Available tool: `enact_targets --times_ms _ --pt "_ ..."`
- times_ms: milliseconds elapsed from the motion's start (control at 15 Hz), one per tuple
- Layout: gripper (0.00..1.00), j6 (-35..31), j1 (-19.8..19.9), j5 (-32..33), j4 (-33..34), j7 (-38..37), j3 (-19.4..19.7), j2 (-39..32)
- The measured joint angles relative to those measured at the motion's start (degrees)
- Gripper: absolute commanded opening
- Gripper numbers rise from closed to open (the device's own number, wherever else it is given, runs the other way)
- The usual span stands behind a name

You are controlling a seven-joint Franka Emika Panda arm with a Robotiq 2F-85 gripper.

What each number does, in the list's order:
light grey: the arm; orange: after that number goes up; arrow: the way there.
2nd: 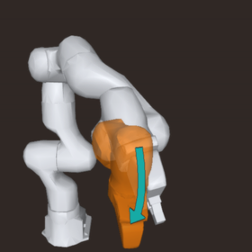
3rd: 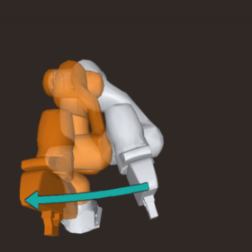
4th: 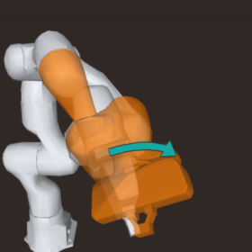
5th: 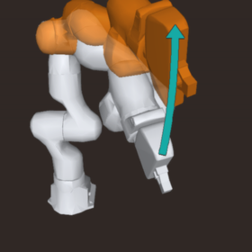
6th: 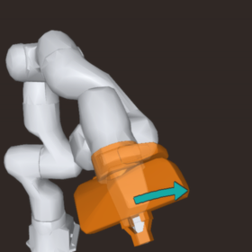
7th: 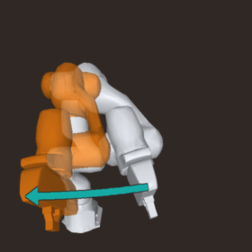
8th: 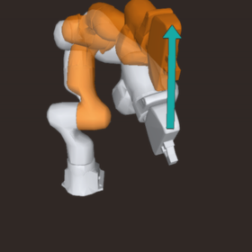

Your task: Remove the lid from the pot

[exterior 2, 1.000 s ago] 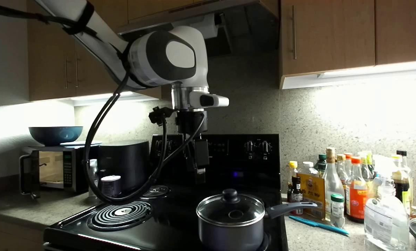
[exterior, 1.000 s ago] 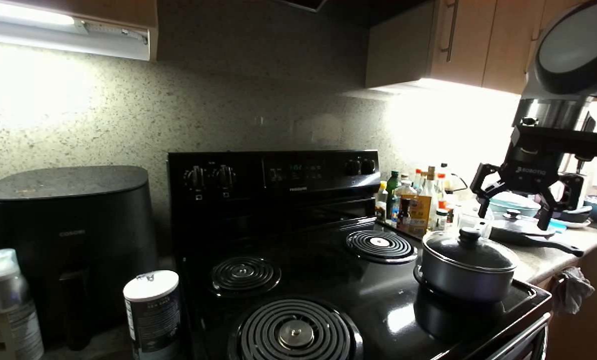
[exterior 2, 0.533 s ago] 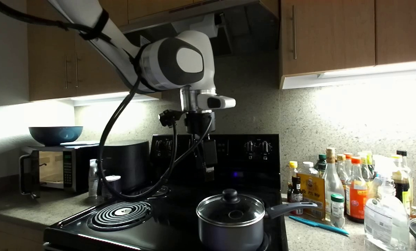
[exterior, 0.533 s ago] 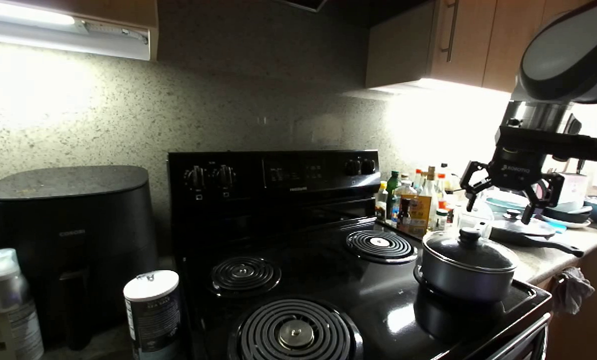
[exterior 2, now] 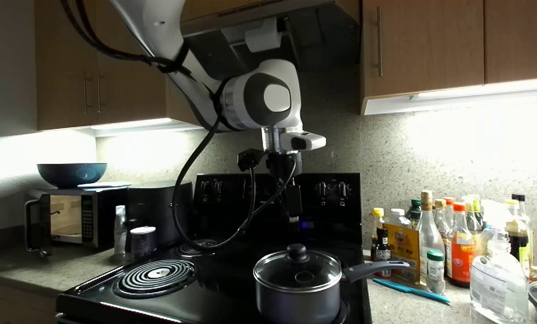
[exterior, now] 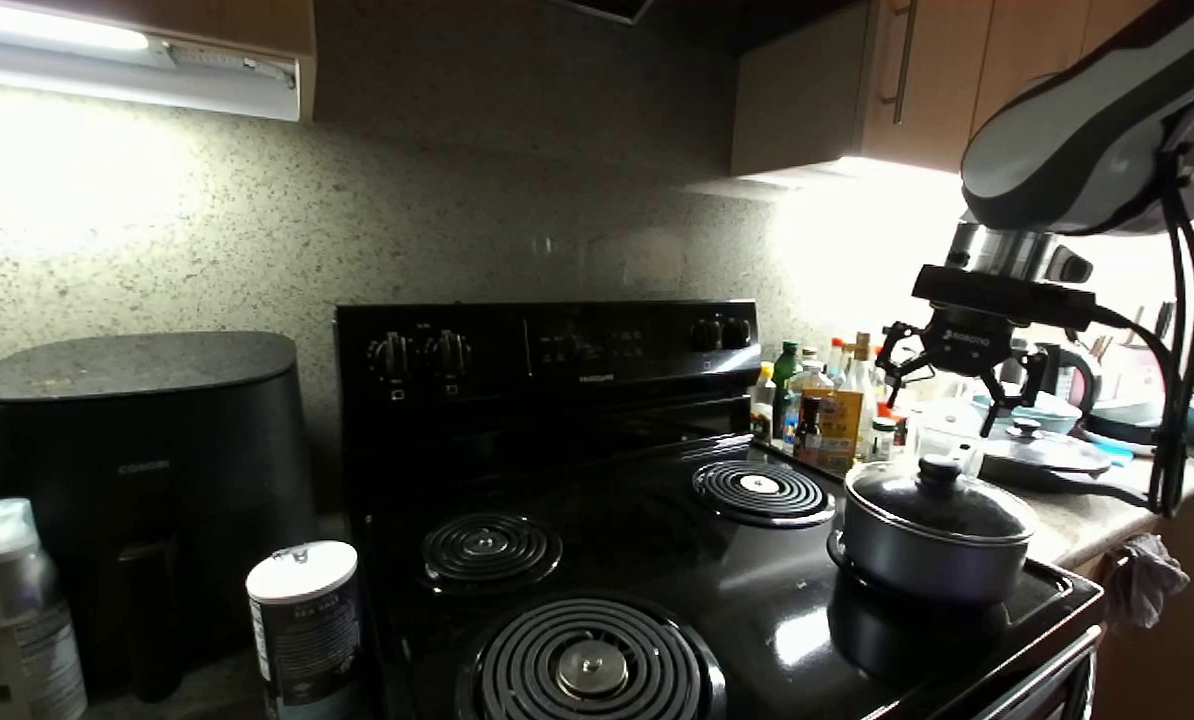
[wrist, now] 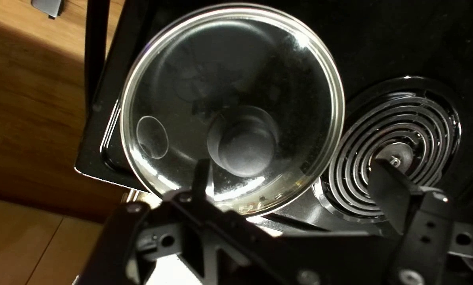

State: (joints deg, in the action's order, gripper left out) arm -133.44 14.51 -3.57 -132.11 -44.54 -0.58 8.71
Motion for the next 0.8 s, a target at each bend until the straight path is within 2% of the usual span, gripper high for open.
enact_targets --times_ms 467,800 --pt "1.00 0.68 -1.41 0.00 0.18 -0.09 1.70 -0.32" --pt "1.00 3.95 -1.53 1.24 1.14 -0.88 3.20 -1.68"
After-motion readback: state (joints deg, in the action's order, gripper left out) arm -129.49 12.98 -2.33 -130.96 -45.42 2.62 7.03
